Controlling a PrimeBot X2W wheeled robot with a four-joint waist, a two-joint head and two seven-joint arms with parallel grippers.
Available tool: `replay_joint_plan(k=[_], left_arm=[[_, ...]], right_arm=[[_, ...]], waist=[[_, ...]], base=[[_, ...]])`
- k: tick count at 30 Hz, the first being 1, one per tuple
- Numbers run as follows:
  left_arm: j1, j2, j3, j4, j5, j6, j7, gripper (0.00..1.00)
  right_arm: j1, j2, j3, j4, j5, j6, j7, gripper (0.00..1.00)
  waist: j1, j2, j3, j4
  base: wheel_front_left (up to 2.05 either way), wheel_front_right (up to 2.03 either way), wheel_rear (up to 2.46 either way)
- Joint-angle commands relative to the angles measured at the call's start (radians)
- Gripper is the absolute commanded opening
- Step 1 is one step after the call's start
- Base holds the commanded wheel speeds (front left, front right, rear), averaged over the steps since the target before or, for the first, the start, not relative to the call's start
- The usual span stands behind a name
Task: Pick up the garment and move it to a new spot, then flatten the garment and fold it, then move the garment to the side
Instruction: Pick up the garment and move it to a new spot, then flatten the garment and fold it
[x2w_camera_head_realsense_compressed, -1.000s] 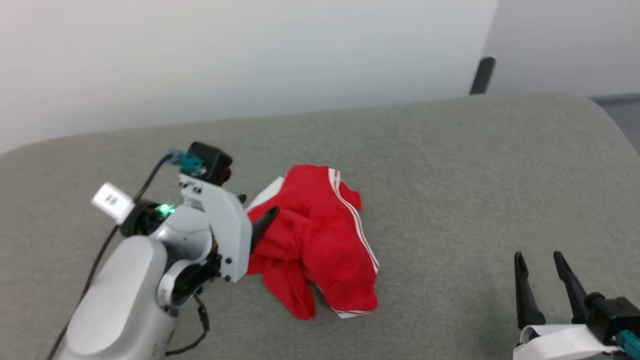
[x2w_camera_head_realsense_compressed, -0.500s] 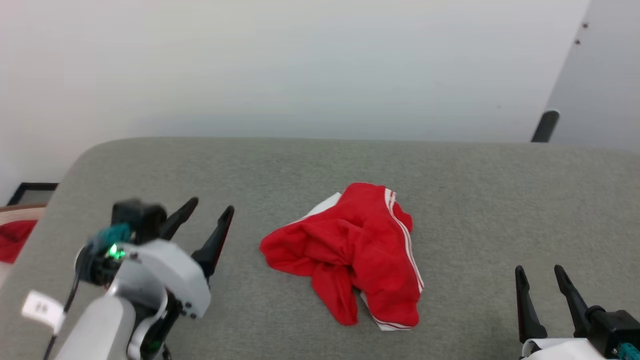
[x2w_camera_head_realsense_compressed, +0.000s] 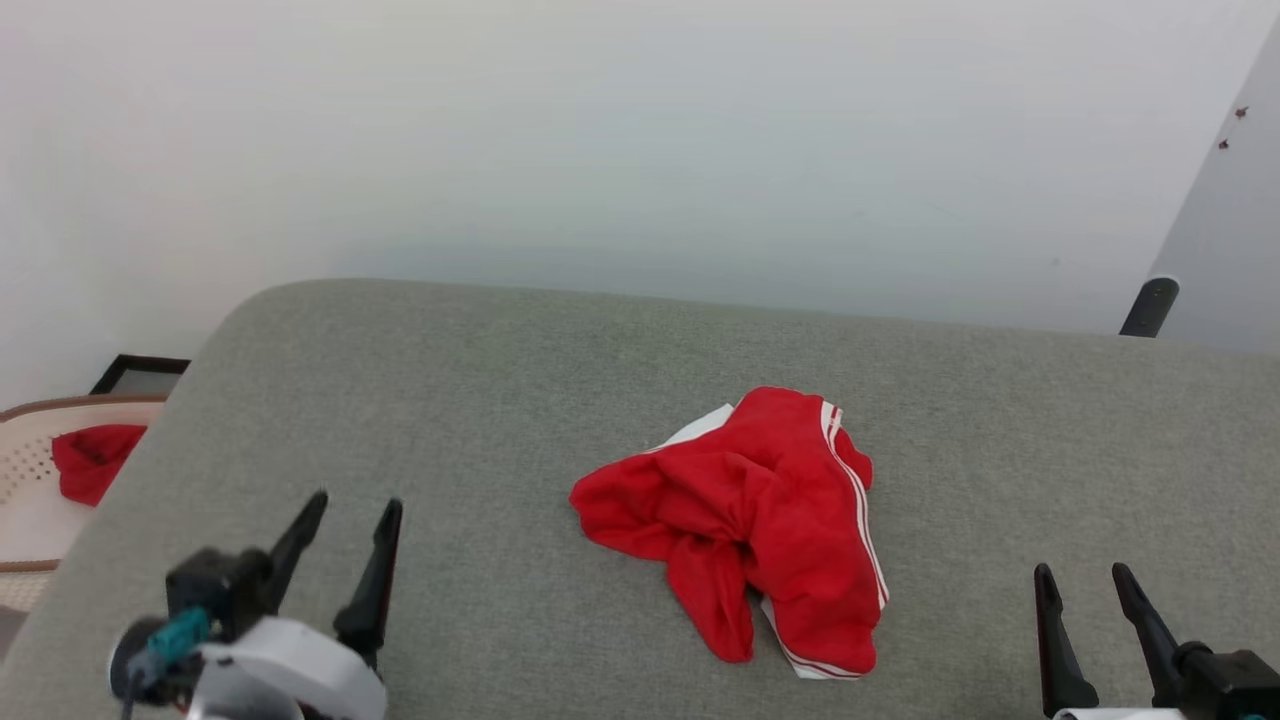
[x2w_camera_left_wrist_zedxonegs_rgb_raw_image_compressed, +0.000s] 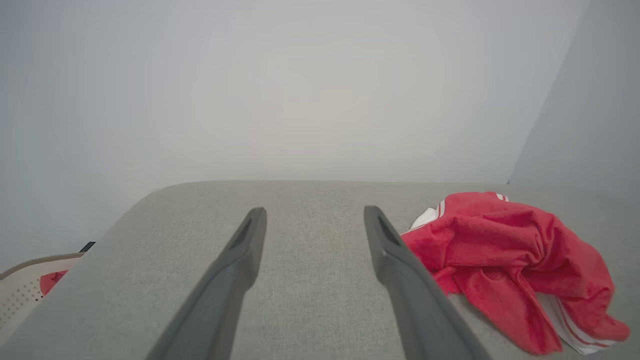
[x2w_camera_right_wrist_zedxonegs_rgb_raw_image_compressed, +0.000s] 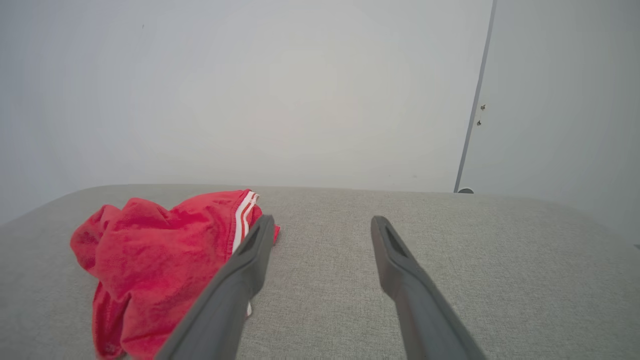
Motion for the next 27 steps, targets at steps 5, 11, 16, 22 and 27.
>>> replay_joint_plan(k=[5, 11, 16, 22, 27], left_arm=[[0.053, -0.017, 0.012, 0.017, -0.001, 0.023, -0.047, 1.0], [0.08, -0.025, 0.033, 0.019, 0.003, 0.048, -0.082, 1.0], [0.083, -0.032, 0.034, 0.022, 0.01, 0.046, -0.095, 1.0], [0.086, -0.027, 0.037, 0.027, 0.005, 0.046, -0.1, 1.0], [0.047, -0.01, 0.018, 0.023, 0.003, 0.025, -0.062, 1.0]], right_arm=[[0.023, 0.001, -0.003, -0.005, 0.002, 0.0, -0.006, 1.0], [0.036, 0.001, -0.012, -0.013, 0.009, 0.0, -0.008, 1.0], [0.038, 0.001, -0.017, -0.02, 0.013, 0.0, -0.008, 1.0], [0.032, 0.001, -0.014, -0.018, 0.012, 0.0, -0.009, 1.0], [0.017, 0.001, -0.002, -0.019, 0.013, 0.0, -0.009, 1.0]], waist=[[0.0, 0.0, -0.008, 0.016], [0.0, 0.0, -0.007, 0.03], [0.0, 0.0, -0.003, 0.035], [0.0, 0.0, 0.001, 0.029], [0.0, 0.0, 0.015, 0.013]], base=[[0.0, 0.0, 0.0], [0.0, 0.0, 0.0], [0.0, 0.0, 0.0], [0.0, 0.0, 0.0], [0.0, 0.0, 0.0]])
